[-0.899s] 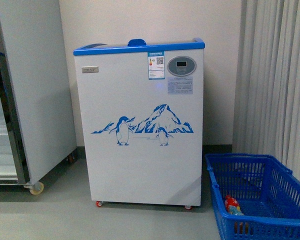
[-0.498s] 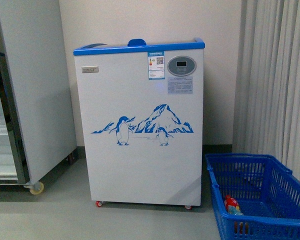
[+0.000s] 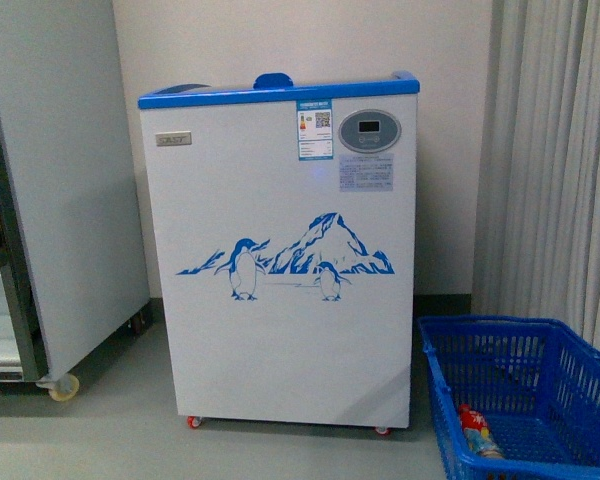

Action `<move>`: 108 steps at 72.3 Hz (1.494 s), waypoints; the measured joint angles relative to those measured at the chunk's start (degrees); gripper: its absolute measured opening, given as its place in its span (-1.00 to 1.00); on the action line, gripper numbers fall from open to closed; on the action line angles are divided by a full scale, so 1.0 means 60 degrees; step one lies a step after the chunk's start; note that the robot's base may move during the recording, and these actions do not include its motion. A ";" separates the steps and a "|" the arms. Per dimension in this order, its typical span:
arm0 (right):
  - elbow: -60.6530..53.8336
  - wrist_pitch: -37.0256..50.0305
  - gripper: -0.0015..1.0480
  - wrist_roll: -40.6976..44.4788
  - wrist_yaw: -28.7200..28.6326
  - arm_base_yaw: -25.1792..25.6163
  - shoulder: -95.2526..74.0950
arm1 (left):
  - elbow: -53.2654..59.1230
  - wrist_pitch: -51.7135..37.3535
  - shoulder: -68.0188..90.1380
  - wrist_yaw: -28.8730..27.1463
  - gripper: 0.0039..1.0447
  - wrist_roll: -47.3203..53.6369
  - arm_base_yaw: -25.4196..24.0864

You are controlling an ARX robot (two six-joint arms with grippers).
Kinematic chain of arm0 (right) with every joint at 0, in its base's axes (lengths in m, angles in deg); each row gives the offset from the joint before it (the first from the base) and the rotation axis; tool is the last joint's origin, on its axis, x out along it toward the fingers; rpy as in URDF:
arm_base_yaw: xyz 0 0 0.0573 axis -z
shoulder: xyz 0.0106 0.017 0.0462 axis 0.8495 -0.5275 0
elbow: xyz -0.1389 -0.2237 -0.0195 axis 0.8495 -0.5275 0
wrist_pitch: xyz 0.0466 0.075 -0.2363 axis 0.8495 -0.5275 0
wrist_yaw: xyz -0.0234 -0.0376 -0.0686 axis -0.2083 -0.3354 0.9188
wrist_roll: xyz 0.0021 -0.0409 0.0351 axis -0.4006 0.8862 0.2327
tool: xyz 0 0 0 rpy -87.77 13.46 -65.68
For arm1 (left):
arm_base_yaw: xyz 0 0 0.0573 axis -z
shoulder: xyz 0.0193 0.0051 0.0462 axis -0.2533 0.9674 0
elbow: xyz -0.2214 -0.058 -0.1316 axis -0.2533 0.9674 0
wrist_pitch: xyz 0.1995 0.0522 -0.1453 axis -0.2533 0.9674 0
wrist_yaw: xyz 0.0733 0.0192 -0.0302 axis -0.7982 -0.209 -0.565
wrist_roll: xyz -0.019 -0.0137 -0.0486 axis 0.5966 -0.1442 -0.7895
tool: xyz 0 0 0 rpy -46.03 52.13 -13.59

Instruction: Put drink in fridge

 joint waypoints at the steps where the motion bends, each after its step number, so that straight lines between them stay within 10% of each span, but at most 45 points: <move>1: 0.0000 0.0000 0.85 0.0000 0.0000 0.0000 0.0000 | 0.0000 0.0000 0.0000 0.0004 0.85 0.0000 0.0000; 108: 0.0000 0.0000 0.85 0.0000 0.0004 0.0000 0.0000 | 0.0000 0.0000 0.0000 0.0011 0.85 0.0000 0.0000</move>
